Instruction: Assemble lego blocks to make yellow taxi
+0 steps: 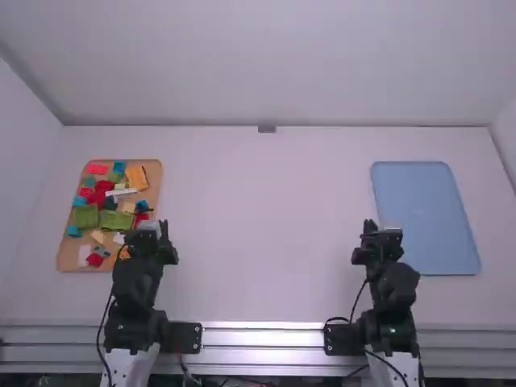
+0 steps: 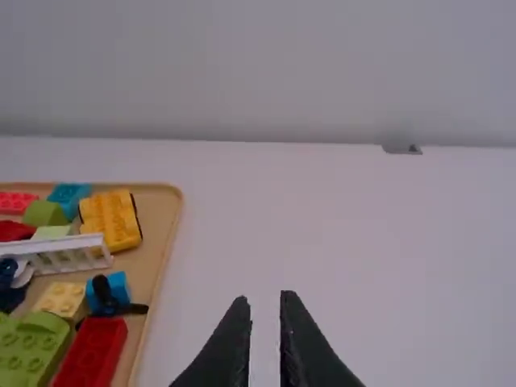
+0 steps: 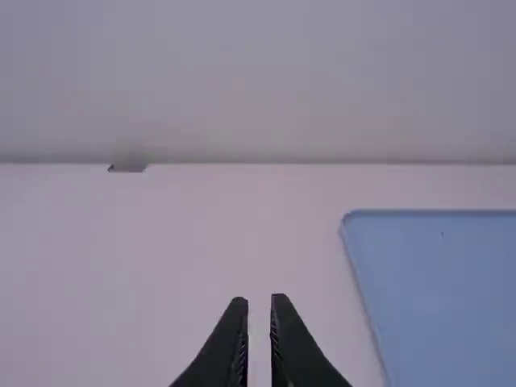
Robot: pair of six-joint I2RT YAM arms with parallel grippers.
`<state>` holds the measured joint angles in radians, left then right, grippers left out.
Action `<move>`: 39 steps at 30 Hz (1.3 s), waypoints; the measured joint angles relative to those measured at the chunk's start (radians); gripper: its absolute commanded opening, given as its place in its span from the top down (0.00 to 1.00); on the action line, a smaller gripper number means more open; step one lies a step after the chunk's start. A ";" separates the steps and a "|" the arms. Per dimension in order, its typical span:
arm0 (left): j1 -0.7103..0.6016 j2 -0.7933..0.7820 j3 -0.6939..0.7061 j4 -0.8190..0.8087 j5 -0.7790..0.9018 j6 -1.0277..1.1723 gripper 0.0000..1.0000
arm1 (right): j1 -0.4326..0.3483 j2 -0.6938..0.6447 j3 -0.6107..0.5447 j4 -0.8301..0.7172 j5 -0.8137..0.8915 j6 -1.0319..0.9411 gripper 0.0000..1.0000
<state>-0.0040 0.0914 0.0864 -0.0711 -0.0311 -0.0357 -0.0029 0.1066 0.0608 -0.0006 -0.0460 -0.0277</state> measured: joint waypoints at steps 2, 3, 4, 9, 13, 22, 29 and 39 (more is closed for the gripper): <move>0.000 0.018 0.025 -0.014 -0.008 -0.011 0.83 | 0.000 0.022 0.020 0.002 -0.011 -0.006 0.87; 0.000 0.027 0.037 -0.021 -0.012 -0.018 0.81 | 0.000 0.035 0.032 0.002 -0.019 -0.008 0.86; 0.000 0.039 0.052 -0.027 -0.017 -0.024 0.79 | 0.000 0.049 0.045 0.002 -0.024 -0.011 0.84; -0.002 0.103 0.127 -0.070 -0.045 -0.057 0.71 | 0.000 0.123 0.109 0.006 -0.061 -0.029 0.77; -0.003 0.159 0.196 -0.108 -0.074 -0.090 0.63 | 0.010 0.205 0.175 0.011 -0.099 -0.050 0.71; -0.008 0.283 0.359 -0.187 -0.137 -0.174 0.46 | 0.067 0.431 0.380 -0.050 -0.185 -0.132 0.56; -0.014 0.399 0.491 -0.262 -0.196 -0.249 0.31 | 0.117 0.681 0.623 -0.151 -0.295 -0.240 0.44; -0.019 0.550 0.641 -0.370 -0.342 -0.396 0.16 | 0.201 1.001 0.945 -0.343 -0.454 -0.457 0.28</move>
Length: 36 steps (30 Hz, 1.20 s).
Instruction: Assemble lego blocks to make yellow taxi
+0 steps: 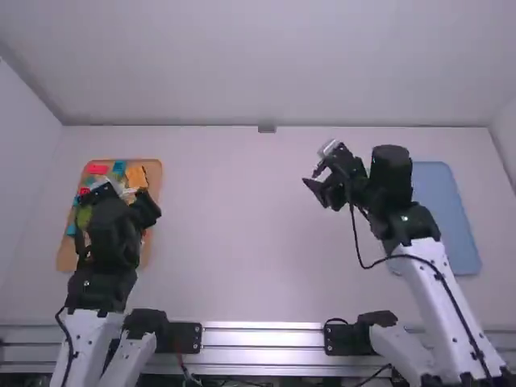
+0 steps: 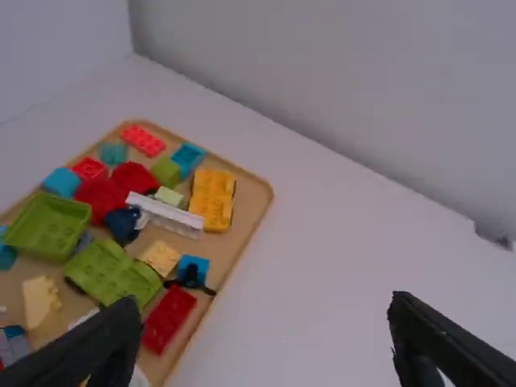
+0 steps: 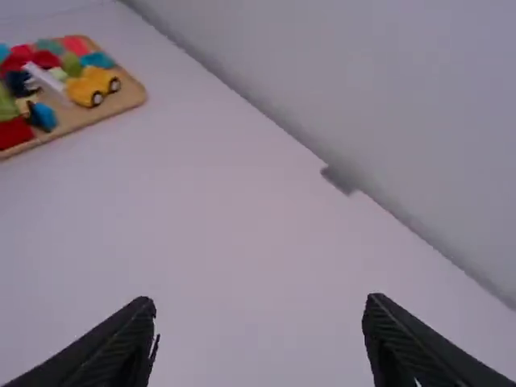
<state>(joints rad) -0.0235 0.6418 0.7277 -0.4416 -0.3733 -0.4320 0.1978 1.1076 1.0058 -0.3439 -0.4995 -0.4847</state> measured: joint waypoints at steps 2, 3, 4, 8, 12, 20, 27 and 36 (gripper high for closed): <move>0.000 0.034 0.035 -0.023 -0.040 -0.038 0.13 | 0.023 0.063 0.060 -0.033 -0.043 -0.057 0.25; -0.002 0.051 0.051 -0.044 -0.067 -0.064 0.11 | 0.033 0.090 0.085 -0.047 -0.067 -0.079 0.23; -0.002 0.061 0.062 -0.063 -0.085 -0.081 0.10 | 0.040 0.110 0.102 -0.056 -0.085 -0.098 0.22; -0.002 0.129 0.137 -0.222 -0.170 -0.183 0.06 | 0.071 0.206 0.190 -0.114 -0.211 -0.200 0.16; 0.012 0.230 0.286 -0.388 -0.218 -0.259 0.03 | 0.077 0.295 0.271 -0.148 -0.353 -0.286 0.11; 0.224 0.455 0.522 -0.624 -0.129 -0.325 0.01 | 0.084 0.418 0.389 -0.177 -0.515 -0.343 0.04; 0.389 0.614 0.624 -0.665 0.031 -0.247 0.01 | 0.127 0.483 0.448 -0.195 -0.511 -0.390 0.01; 0.425 0.644 0.717 -0.644 0.063 -0.142 0.01 | 0.178 0.499 0.463 -0.183 -0.455 -0.430 0.01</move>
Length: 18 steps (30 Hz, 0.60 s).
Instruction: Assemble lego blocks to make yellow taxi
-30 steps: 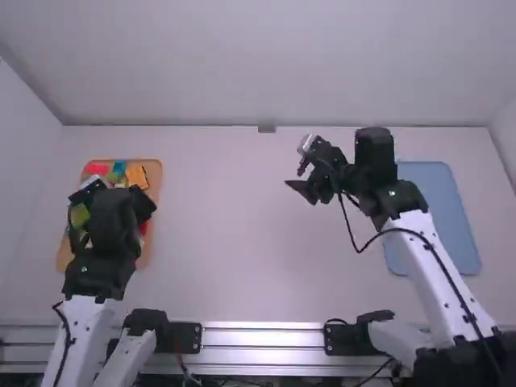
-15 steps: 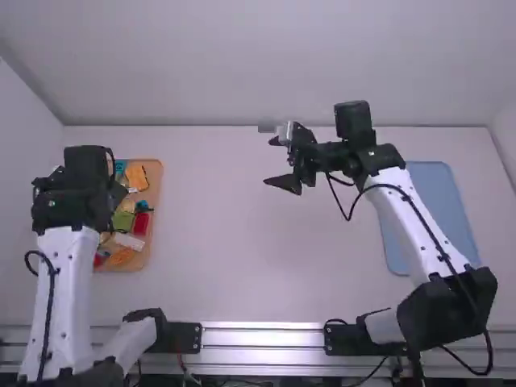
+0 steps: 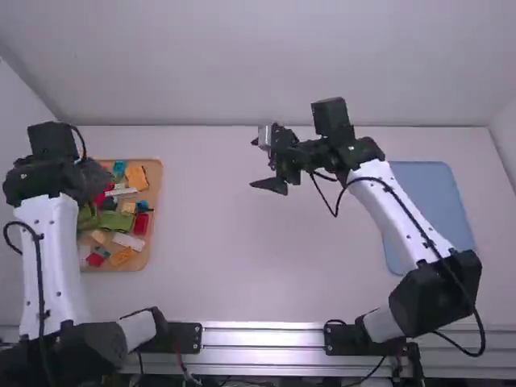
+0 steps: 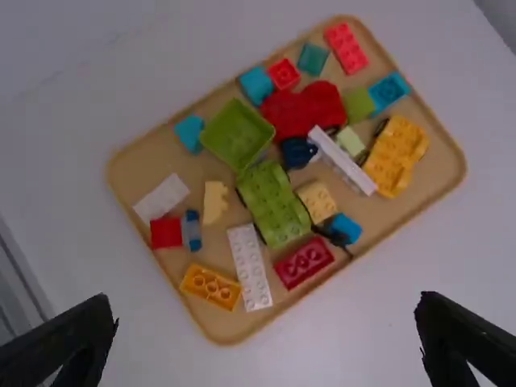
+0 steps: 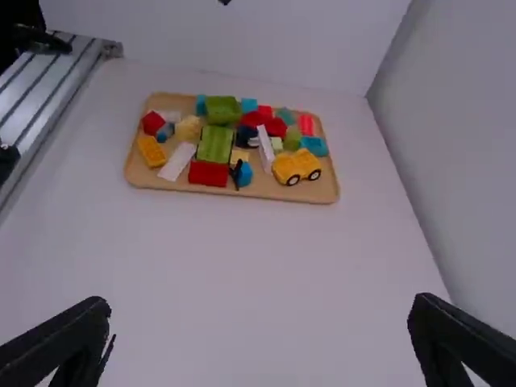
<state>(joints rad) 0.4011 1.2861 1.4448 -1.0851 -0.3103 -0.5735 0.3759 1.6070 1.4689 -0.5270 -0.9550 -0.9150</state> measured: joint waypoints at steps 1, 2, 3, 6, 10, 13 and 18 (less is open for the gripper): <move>0.015 0.004 0.002 0.000 0.006 0.010 0.01 | 0.004 0.000 0.000 0.000 0.005 -0.008 0.01; 0.021 0.006 0.003 -0.001 0.011 0.013 0.01 | 0.006 0.000 0.000 0.000 0.006 -0.009 0.01; 0.041 0.015 0.008 -0.006 0.027 0.026 0.01 | 0.008 0.000 0.000 0.001 0.009 -0.014 0.01; 0.134 0.072 0.032 -0.029 0.106 0.090 0.01 | 0.008 0.000 0.000 0.014 0.017 -0.024 0.01; 0.216 0.158 0.057 -0.086 0.171 0.150 0.01 | 0.008 0.000 0.000 0.024 0.020 -0.031 0.01; 0.253 0.238 0.065 -0.108 0.193 0.207 0.01 | 0.008 0.000 0.000 0.024 0.020 -0.033 0.01; 0.254 0.319 0.066 -0.110 0.207 0.282 0.01 | 0.008 0.000 0.000 0.037 0.019 -0.032 0.01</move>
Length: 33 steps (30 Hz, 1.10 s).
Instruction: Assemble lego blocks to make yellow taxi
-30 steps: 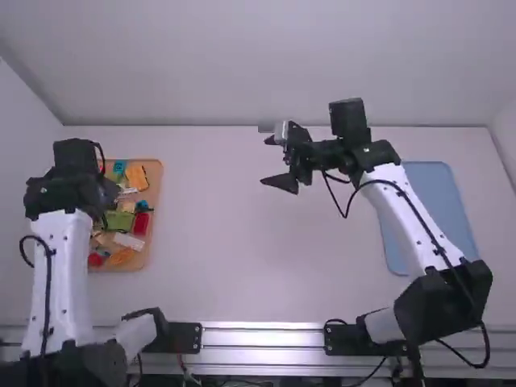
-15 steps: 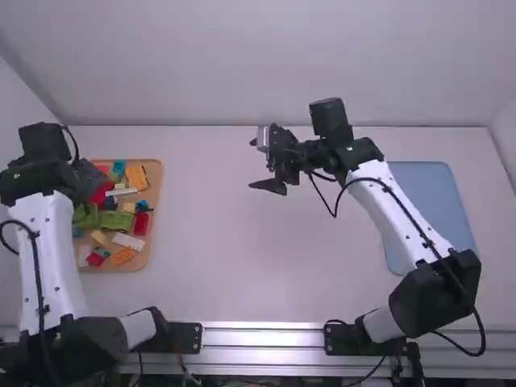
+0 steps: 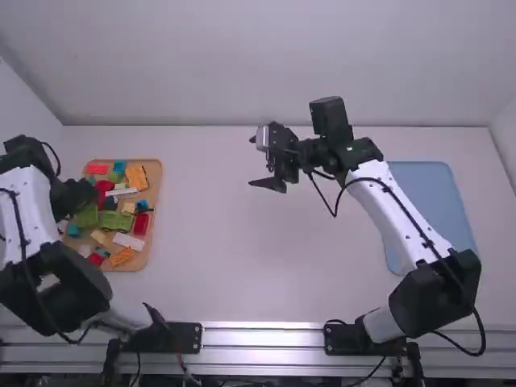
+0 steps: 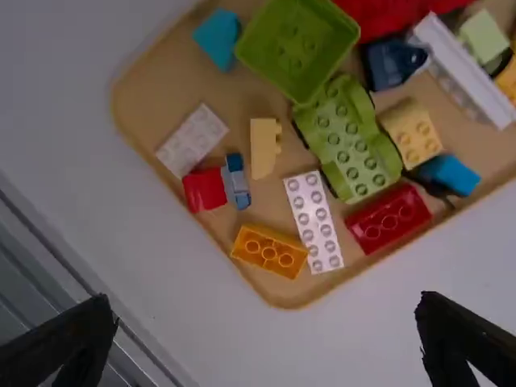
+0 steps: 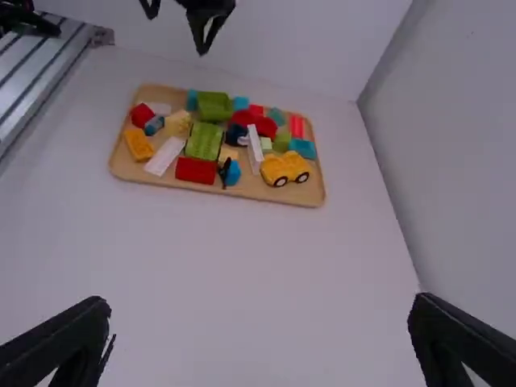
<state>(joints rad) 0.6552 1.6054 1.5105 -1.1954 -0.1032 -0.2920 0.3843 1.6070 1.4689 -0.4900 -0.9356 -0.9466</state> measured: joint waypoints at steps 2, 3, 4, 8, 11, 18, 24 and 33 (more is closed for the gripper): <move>0.000 0.029 0.000 0.003 0.003 0.019 0.01 | 0.000 0.000 0.000 0.015 0.000 0.003 0.01; 0.000 0.043 0.000 0.010 0.003 0.026 0.01 | 0.000 0.000 0.000 0.019 0.000 0.011 0.01; 0.002 0.052 0.000 0.018 0.003 0.030 0.01 | 0.000 0.000 0.000 0.020 0.000 0.015 0.01; 0.010 0.093 0.000 0.060 0.006 0.032 0.01 | 0.000 0.000 0.000 0.019 0.001 0.023 0.01; 0.029 0.132 -0.001 0.107 0.006 0.040 0.08 | 0.000 0.000 0.000 0.018 0.000 0.025 0.01; 0.035 0.154 -0.075 0.201 0.008 0.047 0.23 | 0.000 0.000 0.000 0.015 0.005 0.022 0.01; 0.042 0.154 -0.204 0.325 0.019 0.023 0.27 | 0.000 0.000 0.000 0.016 0.035 0.026 0.01; 0.098 0.154 -0.358 0.493 0.108 0.022 0.41 | 0.000 0.000 0.000 0.016 0.052 0.027 0.01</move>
<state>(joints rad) 0.7528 1.7599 1.1526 -0.7021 0.0048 -0.2699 0.3843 1.6073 1.4689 -0.4744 -0.8833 -0.9195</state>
